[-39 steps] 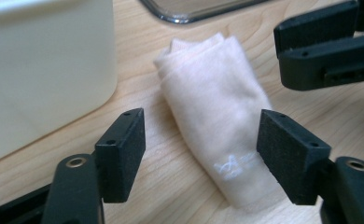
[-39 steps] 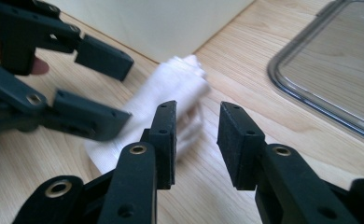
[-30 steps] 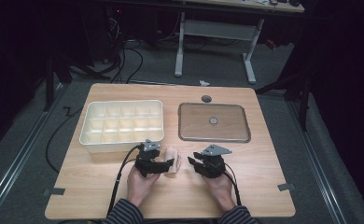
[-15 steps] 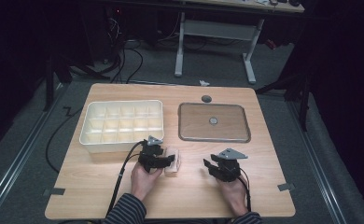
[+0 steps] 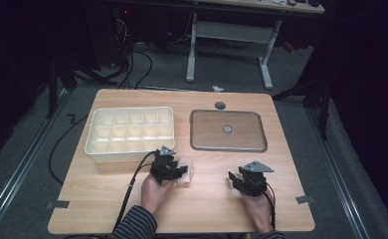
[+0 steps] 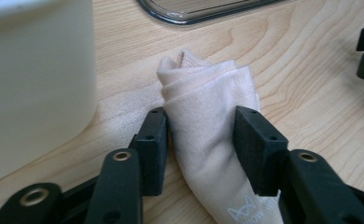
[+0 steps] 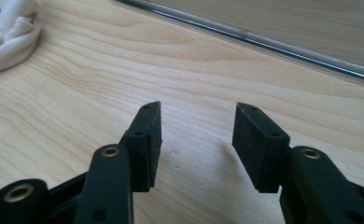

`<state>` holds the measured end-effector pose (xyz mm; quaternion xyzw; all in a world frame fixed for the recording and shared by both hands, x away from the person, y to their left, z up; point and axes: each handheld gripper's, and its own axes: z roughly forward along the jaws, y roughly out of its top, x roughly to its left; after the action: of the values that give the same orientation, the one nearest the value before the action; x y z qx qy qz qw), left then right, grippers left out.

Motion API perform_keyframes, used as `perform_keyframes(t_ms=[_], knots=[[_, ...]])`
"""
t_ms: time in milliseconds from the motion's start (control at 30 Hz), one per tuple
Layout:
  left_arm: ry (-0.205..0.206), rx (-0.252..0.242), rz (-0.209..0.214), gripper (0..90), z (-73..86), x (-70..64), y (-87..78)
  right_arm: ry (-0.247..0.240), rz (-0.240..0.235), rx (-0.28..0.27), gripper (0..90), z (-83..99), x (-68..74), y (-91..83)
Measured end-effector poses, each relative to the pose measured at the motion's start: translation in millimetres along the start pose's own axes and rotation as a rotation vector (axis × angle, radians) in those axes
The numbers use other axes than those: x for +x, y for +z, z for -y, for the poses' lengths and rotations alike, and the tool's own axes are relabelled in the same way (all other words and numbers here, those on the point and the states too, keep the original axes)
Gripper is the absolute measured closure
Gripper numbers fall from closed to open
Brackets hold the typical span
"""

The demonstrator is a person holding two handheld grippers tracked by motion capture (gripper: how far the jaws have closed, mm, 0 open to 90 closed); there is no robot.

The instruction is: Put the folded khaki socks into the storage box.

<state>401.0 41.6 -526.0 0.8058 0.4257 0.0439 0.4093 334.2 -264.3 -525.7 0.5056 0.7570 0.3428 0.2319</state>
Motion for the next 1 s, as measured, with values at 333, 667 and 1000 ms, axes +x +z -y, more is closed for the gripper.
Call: perform_keyframes(t_ms=[333, 667, 1000], knots=[[0.022, 0.010, 0.021, 71.0, -1.7, -2.2, -1.6, 0.005, 0.032, 0.030, 44.8, 3.6, -2.6, 4.1], [0.017, 0.005, 0.027, 75.5, -3.2, -0.2, -4.9, -0.002, 0.019, 0.037, 38.7, 2.7, -1.9, 5.4], [0.053, -0.007, 0.018, 75.7, -3.9, -4.4, -17.7, -0.001, 0.017, 0.039, 37.1, 2.6, -1.3, 5.6]])
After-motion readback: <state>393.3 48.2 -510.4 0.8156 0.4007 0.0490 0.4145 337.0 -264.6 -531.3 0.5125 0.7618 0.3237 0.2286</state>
